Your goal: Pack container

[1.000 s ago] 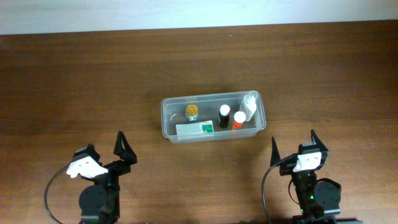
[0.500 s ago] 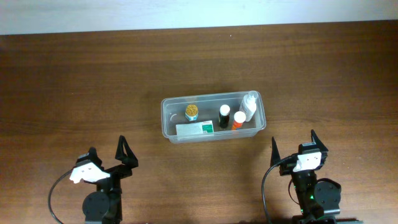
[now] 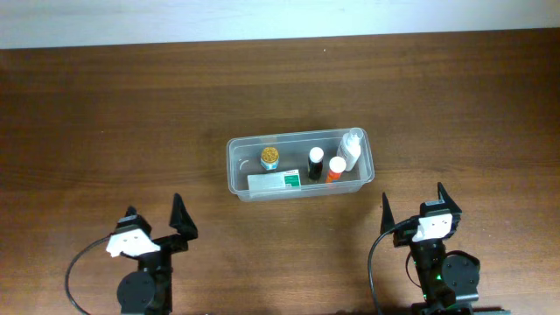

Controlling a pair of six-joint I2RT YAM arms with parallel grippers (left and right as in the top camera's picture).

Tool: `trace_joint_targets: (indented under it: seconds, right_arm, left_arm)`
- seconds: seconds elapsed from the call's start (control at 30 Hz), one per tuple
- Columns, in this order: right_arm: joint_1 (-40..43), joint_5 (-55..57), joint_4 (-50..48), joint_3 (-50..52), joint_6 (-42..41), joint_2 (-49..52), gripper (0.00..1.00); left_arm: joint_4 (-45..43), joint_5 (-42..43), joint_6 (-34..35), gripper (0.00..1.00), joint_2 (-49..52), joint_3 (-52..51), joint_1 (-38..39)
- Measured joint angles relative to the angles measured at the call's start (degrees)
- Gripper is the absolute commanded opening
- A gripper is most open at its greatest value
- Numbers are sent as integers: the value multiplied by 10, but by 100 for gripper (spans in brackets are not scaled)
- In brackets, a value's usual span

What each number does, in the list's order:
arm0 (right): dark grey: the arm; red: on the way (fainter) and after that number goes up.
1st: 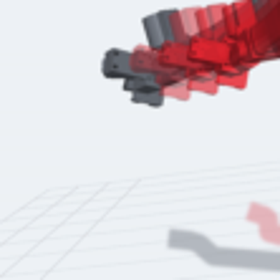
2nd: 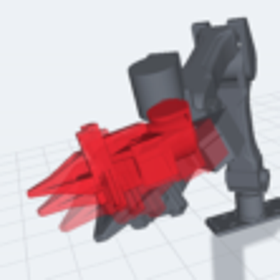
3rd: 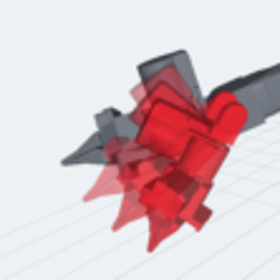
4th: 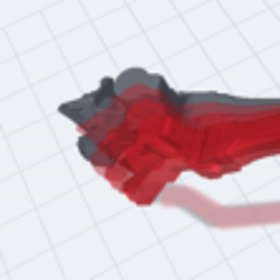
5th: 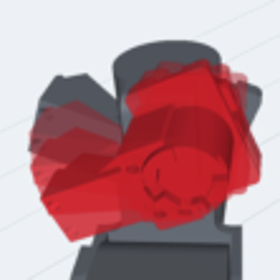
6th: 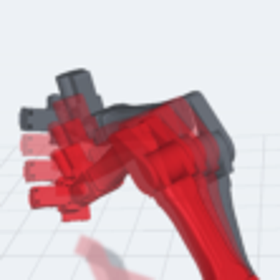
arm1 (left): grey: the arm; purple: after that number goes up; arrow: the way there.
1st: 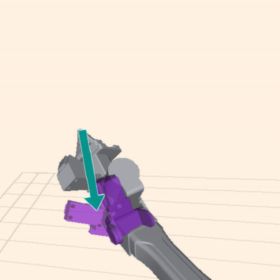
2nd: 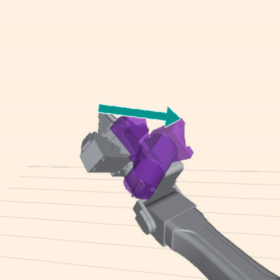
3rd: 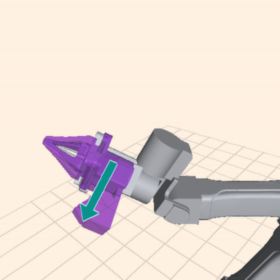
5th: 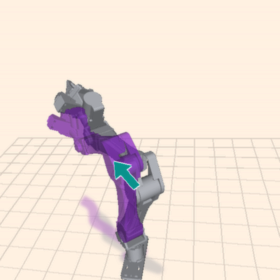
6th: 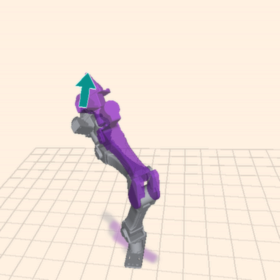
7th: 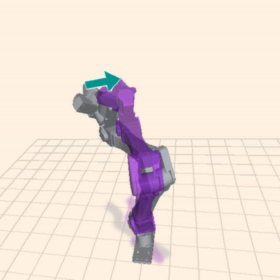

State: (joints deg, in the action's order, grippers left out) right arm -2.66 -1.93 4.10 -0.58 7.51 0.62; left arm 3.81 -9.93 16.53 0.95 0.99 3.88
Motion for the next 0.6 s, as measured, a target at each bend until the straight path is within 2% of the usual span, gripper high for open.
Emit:
trace_joint_targets:
  seconds: [0.23, 0.6]
  right_arm:
    - [0, 0, 0, 0, 0, 0, 98]
    - [0, 0, 0, 0, 0, 0, 98]
  left_arm:
    - [7, 53, -113, 99, 0, 0, -12]
    - [7, 68, -167, 99, 0, 0, -33]
